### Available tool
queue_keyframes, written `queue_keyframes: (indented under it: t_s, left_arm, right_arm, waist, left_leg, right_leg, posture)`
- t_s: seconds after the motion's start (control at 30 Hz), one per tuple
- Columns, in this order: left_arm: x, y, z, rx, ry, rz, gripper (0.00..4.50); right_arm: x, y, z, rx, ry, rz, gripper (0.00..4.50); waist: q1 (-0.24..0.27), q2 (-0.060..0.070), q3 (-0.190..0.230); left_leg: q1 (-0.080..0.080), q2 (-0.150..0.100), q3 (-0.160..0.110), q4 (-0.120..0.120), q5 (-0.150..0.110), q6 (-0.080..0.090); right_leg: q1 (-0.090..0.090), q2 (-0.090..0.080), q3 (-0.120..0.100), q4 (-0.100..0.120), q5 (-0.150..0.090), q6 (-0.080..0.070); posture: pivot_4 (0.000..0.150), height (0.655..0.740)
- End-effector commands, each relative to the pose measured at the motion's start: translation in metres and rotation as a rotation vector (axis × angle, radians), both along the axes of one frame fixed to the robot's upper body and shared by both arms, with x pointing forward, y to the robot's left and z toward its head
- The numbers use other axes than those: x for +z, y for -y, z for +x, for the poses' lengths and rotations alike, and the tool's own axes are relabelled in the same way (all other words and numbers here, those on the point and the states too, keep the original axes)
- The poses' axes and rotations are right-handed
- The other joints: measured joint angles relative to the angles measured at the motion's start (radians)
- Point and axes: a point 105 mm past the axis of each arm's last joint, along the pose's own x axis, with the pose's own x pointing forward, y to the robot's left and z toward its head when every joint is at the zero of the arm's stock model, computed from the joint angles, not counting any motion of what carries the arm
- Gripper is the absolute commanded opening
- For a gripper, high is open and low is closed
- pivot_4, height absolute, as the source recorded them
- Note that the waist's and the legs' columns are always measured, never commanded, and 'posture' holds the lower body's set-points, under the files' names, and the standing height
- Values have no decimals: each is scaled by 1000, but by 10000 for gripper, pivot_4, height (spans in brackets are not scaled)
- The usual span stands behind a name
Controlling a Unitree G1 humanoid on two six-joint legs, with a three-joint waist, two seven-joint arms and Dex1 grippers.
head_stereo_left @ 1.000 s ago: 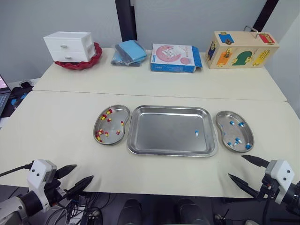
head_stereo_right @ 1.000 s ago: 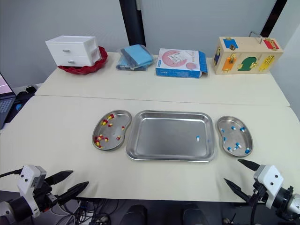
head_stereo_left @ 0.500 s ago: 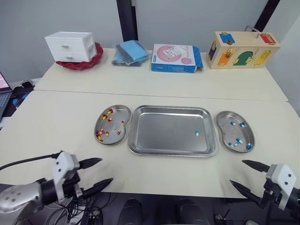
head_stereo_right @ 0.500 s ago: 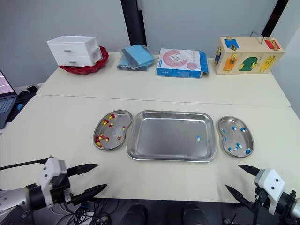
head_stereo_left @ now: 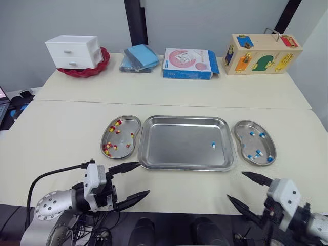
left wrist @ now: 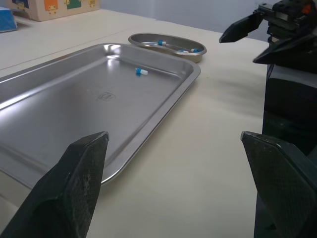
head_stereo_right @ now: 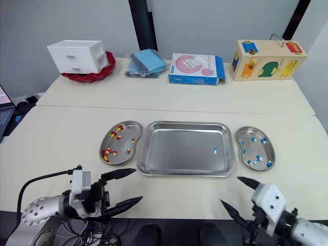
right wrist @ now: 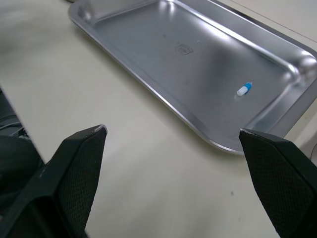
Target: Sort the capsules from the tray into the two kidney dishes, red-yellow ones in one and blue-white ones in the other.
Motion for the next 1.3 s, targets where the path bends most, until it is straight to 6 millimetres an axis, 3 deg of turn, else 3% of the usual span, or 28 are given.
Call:
queue_keyframes:
  t_s: [0.03, 0.07, 0.17, 0.23, 0.57, 0.83, 1.23, 1.3]
  left_arm:
    - [2, 3, -2, -32, 33, 7, 44275]
    - [3, 4, -1, -33, 36, 6, 44275]
    - [5, 6, 1, -35, 48, 5, 45000]
    - [7, 8, 3, -37, 54, 6, 45000]
    - [9, 16, 7, -44, 69, 8, 45000]
    - [9, 20, 9, -34, 79, 9, 45000]
    - [10, 23, 11, -23, 85, 5, 45000]
    - [9, 24, 11, -26, 76, 6, 45000]
  right_arm:
    - [3, -12, 15, -53, 12, 16, 45000]
    - [3, -14, 22, -69, 21, 14, 45000]
    - [3, -20, 43, -132, 30, 18, 39064]
    - [1, -26, 55, -155, 23, 9, 32848]
    - [-8, -25, 112, -382, -64, -61, 32848]
    - [-14, -26, 126, -435, -129, -108, 32848]
    - [-13, -29, 129, -379, -88, -185, 1829]
    - [-8, -32, 129, -357, -65, -179, 96]
  waist:
    - [1, 0, 0]
    - [0, 0, 0]
    - [0, 0, 0]
    - [0, 0, 0]
    - [-2, 0, 0]
    - [-3, 0, 0]
    - [-4, 0, 0]
    - [-4, 0, 0]
  left_leg:
    - [0, 0, 0, 0, 0, 0]
    - [0, 0, 0, 0, 0, 0]
    - [0, 0, -1, 0, 0, 0]
    - [-1, 0, -1, 0, 0, 0]
    - [-5, 0, -1, 0, 0, 0]
    - [-6, 0, -1, 0, 0, 0]
    - [-6, 0, -1, 0, 0, 0]
    - [-6, 0, -1, 0, 0, 0]
  right_leg:
    - [0, 0, 0, 0, 0, 0]
    - [0, 0, 0, 0, 0, 0]
    - [0, 0, 0, 0, 0, 0]
    - [-1, 0, 0, 0, 0, 0]
    - [-8, 0, -1, 6, 0, 0]
    - [-10, 0, 0, 7, 0, 0]
    - [-10, 0, -1, 7, 0, 0]
    - [-10, 0, -1, 7, 0, 0]
  posture:
    - [1500, 7400]
    - [1500, 7400]
    - [1500, 7400]
    - [1500, 7400]
    - [1500, 7400]
    - [1500, 7400]
    - [1500, 7400]
    - [1500, 7400]
